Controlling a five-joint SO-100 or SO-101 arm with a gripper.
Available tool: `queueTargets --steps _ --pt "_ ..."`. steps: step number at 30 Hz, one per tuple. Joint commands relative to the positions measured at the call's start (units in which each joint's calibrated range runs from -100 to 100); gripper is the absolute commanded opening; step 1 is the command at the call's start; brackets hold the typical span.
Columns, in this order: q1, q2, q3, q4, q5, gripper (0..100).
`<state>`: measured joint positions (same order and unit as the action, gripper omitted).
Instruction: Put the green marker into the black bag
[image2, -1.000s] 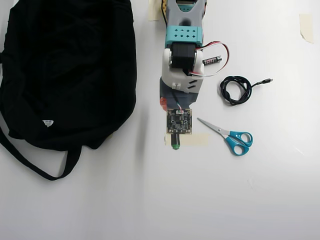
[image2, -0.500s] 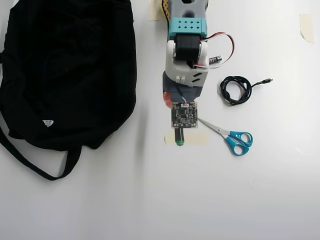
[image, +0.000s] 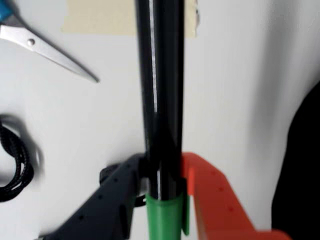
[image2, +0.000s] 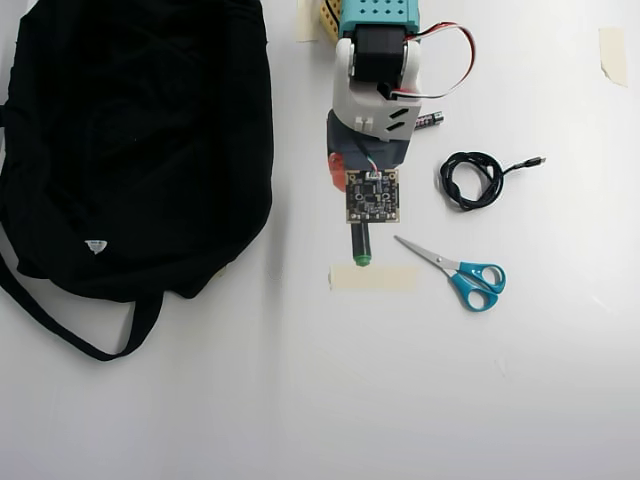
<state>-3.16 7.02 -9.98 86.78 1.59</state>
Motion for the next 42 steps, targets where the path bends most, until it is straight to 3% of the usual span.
queueTargets --steps 1,21,42 --pt "-0.13 -4.86 0.91 -0.47 -0.28 2" --pt "6.08 -12.49 4.59 -0.47 -0.28 2" --pt "24.92 -12.58 3.61 -0.47 -0.28 2"
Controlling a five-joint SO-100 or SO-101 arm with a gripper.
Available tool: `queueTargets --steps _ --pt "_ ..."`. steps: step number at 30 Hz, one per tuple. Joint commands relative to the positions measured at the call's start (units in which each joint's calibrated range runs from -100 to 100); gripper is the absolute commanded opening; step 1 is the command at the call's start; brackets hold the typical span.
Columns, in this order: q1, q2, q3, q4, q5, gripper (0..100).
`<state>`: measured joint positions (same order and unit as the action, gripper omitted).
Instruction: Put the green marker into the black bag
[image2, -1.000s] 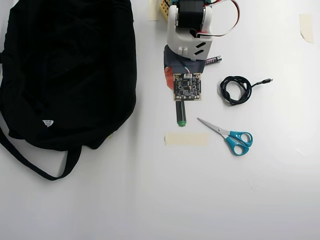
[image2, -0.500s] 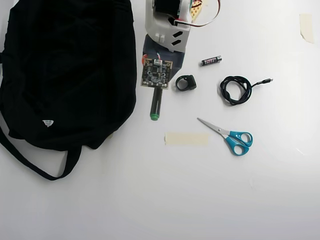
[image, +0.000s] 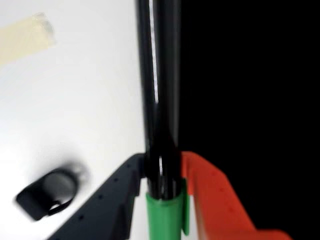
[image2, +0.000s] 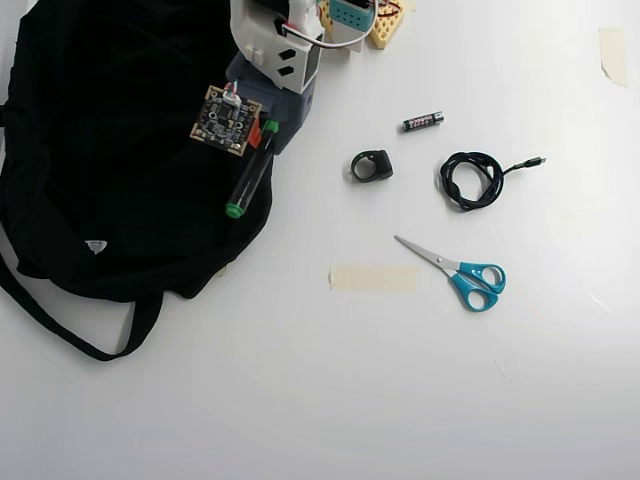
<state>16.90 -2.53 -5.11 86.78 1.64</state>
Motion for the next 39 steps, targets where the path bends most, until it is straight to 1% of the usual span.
queueTargets --steps 1,19,22,23,29,39 --pt "6.21 -3.03 -1.27 -0.47 -0.33 2" --pt "31.49 -2.28 -0.37 0.22 -0.22 2" --pt "34.63 -1.70 -0.28 -0.56 -0.22 2" --pt "35.61 -1.70 -0.28 -2.45 -0.12 2" --pt "36.35 1.29 0.35 -7.36 0.15 2" --pt "36.06 1.20 0.44 -7.45 0.20 3"
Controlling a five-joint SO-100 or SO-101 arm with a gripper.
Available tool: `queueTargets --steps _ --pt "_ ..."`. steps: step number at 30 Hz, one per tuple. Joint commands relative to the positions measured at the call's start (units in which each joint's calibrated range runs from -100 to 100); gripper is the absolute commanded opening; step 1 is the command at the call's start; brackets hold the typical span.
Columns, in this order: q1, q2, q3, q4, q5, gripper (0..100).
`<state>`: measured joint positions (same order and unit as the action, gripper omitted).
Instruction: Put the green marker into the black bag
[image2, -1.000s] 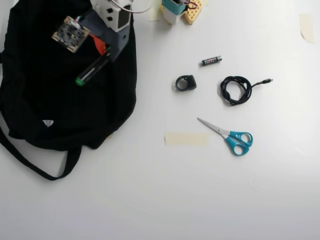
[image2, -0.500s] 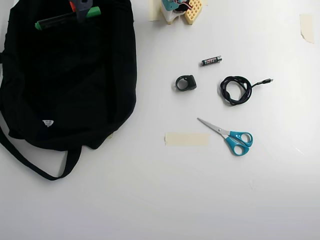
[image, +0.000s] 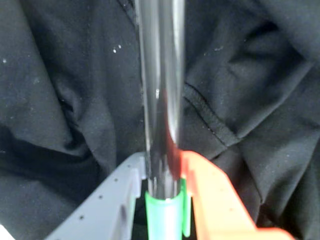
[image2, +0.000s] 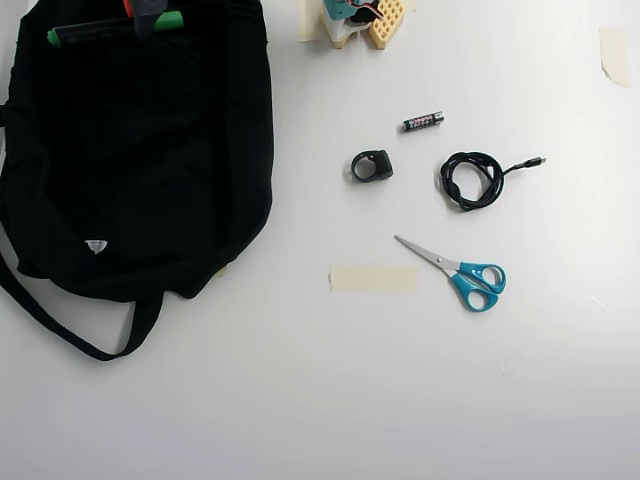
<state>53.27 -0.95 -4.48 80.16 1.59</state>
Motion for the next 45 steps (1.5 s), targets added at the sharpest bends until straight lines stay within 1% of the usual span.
queueTargets --steps 1,3,5,8,17,21,22,23,25,27,29,32,34,37,40,42,45 --pt "-0.39 -0.37 -0.19 -0.83 0.25 3" --pt "-0.69 -0.37 -0.19 -0.83 0.25 10" --pt "-0.84 -0.37 -0.28 -0.83 0.25 22" --pt "-0.91 -0.37 -0.28 -0.83 0.20 33" --pt "-1.74 -0.46 -0.28 -0.83 -0.22 34" --pt "-5.33 -1.70 -0.28 0.03 -0.22 33" --pt "-6.82 -1.78 -0.91 0.11 -0.22 27" --pt "-8.62 -1.78 -1.36 0.11 -0.22 17" --pt "-11.46 -1.87 -1.36 0.11 -0.33 2" --pt "-15.50 -5.44 -1.09 0.54 -0.33 2" --pt "-22.01 -10.75 -0.46 0.54 -0.33 2" --pt "-29.63 -14.56 -0.37 7.69 -0.38 2" --pt "-37.49 -15.14 -0.28 12.86 -0.54 2" --pt "-45.19 -16.72 -0.28 12.34 -5.73 2" --pt "-50.13 -18.88 -0.19 12.34 -7.72 2" --pt "-51.03 -20.46 1.43 12.26 -7.98 2" --pt "-52.00 -24.77 7.90 8.81 -7.98 2"
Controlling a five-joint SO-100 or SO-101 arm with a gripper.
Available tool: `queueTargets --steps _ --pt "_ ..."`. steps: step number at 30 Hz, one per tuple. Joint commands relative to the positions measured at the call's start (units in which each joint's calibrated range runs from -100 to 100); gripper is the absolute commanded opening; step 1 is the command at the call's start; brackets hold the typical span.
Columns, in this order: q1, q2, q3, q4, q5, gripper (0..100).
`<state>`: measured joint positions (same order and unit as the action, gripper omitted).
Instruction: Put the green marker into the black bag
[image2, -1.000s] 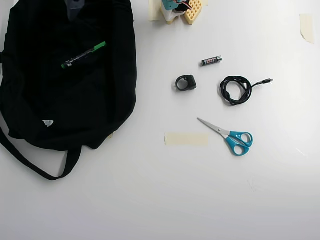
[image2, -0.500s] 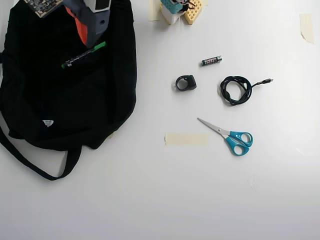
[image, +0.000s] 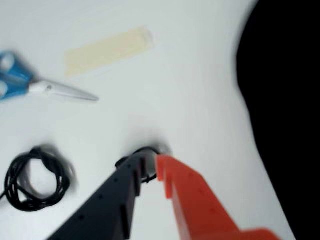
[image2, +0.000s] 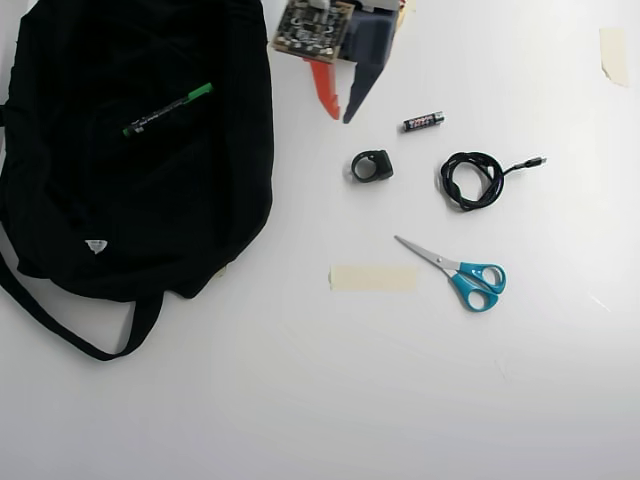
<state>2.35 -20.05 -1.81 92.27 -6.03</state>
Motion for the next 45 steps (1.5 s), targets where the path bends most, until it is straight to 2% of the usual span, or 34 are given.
queueTargets --steps 1,9,21,29,37,45 --pt "-1.45 -7.83 8.82 -5.28 -0.31 2" --pt "-3.40 -25.93 37.93 -20.35 -0.31 2" --pt "-6.54 -46.76 68.03 -32.24 -0.05 2" --pt "-6.54 -59.12 80.96 -33.01 0.21 2" --pt "-6.54 -79.29 97.50 -33.01 0.26 2" --pt "-6.54 -79.45 101.09 -30.94 0.26 2"
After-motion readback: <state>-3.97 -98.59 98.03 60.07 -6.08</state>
